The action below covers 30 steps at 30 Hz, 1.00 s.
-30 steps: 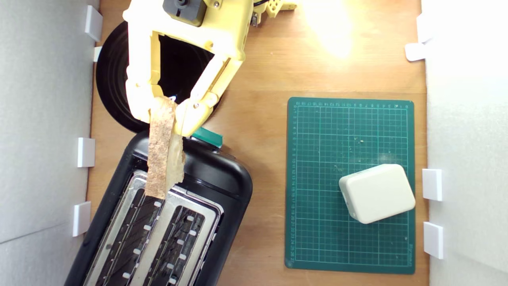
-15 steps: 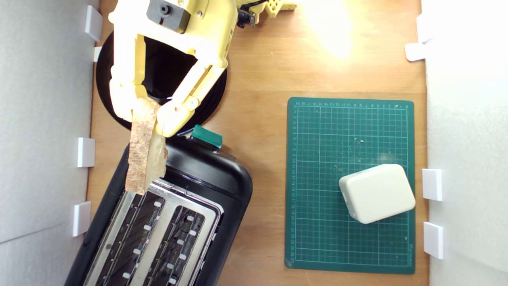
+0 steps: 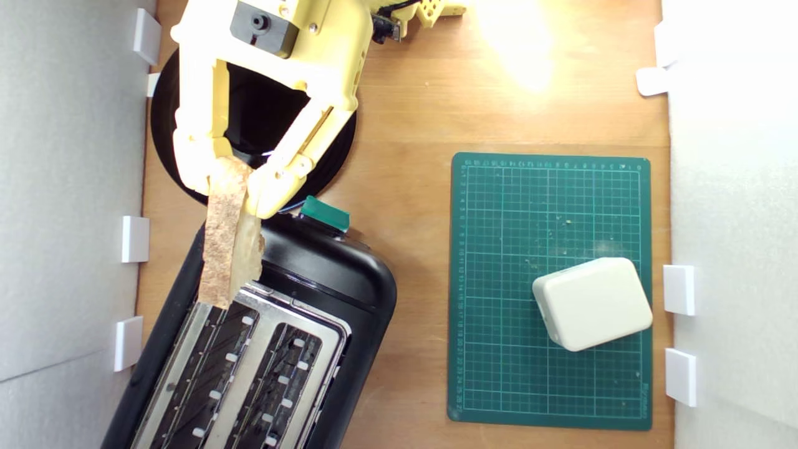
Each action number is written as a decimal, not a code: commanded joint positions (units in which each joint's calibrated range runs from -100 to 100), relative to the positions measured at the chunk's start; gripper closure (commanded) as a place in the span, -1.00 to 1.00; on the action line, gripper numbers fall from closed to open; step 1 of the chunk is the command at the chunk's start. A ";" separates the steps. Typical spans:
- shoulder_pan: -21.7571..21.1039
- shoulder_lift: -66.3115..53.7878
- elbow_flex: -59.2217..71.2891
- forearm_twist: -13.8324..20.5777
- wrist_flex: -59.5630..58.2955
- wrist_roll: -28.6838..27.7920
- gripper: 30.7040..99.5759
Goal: Pick bread and place in toaster
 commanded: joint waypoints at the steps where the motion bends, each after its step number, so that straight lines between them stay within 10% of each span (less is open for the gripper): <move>1: 0.81 -0.15 -3.46 0.42 0.02 0.29 0.19; 30: 0.81 8.83 -12.54 0.42 -0.07 0.23 0.19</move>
